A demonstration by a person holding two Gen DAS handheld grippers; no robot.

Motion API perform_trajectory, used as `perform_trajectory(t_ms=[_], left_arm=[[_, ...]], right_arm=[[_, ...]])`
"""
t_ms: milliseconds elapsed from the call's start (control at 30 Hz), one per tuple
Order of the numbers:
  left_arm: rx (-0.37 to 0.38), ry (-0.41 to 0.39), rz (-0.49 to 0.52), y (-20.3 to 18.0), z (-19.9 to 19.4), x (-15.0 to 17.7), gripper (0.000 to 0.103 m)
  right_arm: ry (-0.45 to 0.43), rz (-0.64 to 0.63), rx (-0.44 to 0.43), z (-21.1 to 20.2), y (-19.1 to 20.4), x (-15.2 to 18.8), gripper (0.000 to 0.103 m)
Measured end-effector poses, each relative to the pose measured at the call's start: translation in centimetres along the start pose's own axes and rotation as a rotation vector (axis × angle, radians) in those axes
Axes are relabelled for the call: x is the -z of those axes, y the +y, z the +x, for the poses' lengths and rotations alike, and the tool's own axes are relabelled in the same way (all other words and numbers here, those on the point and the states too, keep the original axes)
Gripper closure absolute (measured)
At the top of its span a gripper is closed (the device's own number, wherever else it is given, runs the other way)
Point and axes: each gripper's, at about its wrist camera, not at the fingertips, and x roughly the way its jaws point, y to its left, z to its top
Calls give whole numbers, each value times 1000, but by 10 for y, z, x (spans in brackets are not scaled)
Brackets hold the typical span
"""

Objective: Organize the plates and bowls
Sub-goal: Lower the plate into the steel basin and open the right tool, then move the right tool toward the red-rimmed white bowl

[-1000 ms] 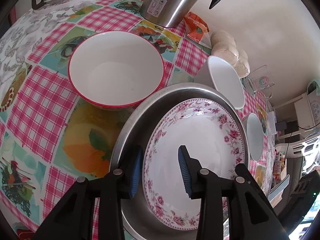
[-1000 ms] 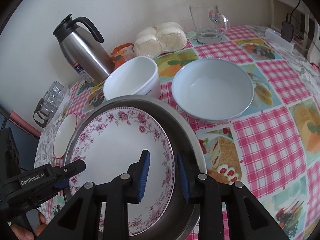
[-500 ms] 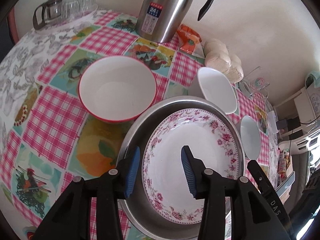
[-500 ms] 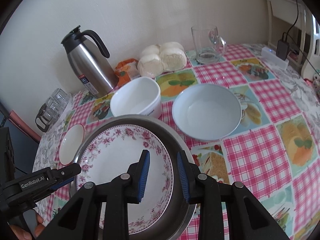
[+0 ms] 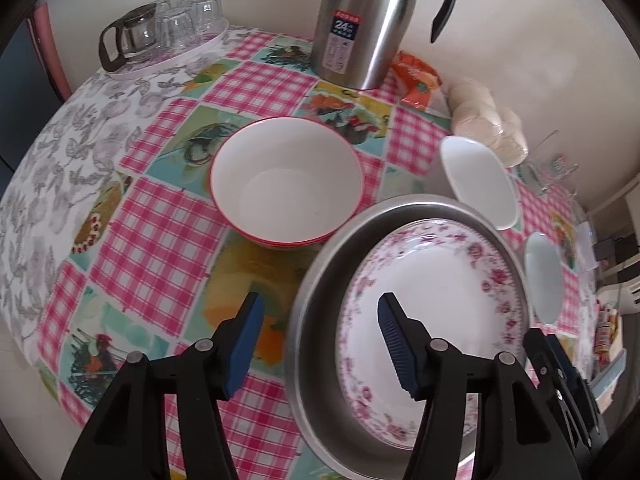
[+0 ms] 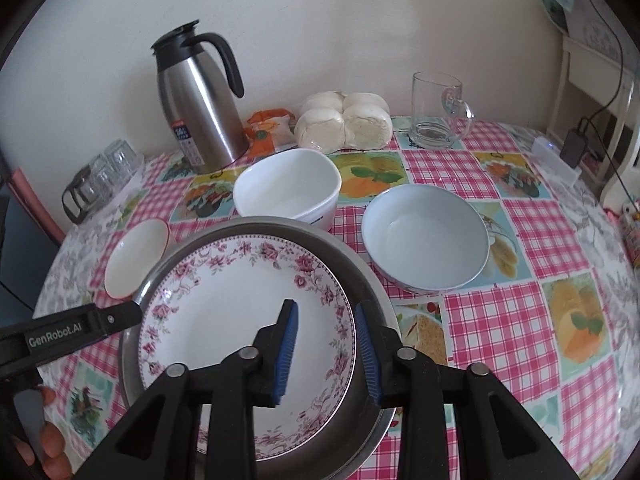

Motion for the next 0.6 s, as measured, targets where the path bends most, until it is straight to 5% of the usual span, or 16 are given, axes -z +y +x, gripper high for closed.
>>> perform_trajectory(t_ms=[133,267,600], left_arm=[[-70,9,14,1,5,2,38],[-117,4,19,4,8,1,17],[-190,-27,22,8,7,-1,16]], right_arm=[[9,-30,14,2,4,2,63],[11,-55,27,3,8,3,52],[13,-81,52,5,10,5,31]])
